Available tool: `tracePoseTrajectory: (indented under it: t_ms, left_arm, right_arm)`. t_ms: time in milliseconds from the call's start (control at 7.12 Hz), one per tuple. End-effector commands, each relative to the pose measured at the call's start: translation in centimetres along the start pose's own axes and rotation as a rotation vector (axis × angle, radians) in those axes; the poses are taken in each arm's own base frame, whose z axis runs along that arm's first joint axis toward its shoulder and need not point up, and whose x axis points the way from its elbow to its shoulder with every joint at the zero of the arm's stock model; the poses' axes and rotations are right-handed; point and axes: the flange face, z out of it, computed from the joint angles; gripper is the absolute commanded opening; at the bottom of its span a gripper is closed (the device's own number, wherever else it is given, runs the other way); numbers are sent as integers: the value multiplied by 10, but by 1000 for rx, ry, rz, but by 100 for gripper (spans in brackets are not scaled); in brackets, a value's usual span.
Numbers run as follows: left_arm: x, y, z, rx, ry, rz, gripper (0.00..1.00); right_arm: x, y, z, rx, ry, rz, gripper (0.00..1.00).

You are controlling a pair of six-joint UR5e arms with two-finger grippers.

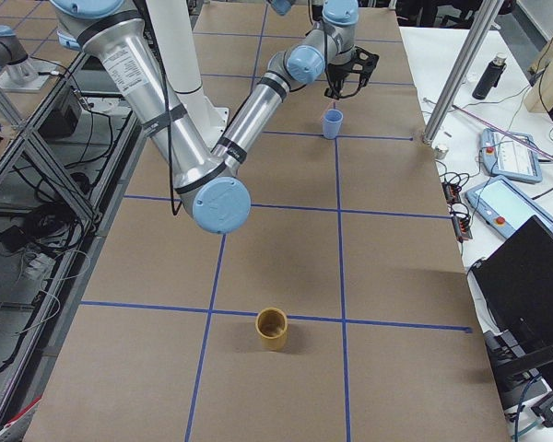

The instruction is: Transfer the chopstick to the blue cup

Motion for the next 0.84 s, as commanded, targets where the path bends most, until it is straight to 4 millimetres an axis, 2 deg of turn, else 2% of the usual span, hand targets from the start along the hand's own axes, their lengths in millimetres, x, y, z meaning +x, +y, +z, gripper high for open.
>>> tracePoseTrajectory:
  t_ms: [0, 281, 702]
  left_arm:
    - [-24, 5, -4, -9, -13, 19, 97]
    - [-24, 5, -2, -11, -13, 17, 97]
    - [-24, 5, -3, -10, -13, 18, 97]
  right_arm:
    - [-69, 44, 81, 71, -39, 66, 0]
    - [-69, 46, 98, 76, -18, 64, 0]
    - [-70, 46, 101, 87, -15, 61, 0]
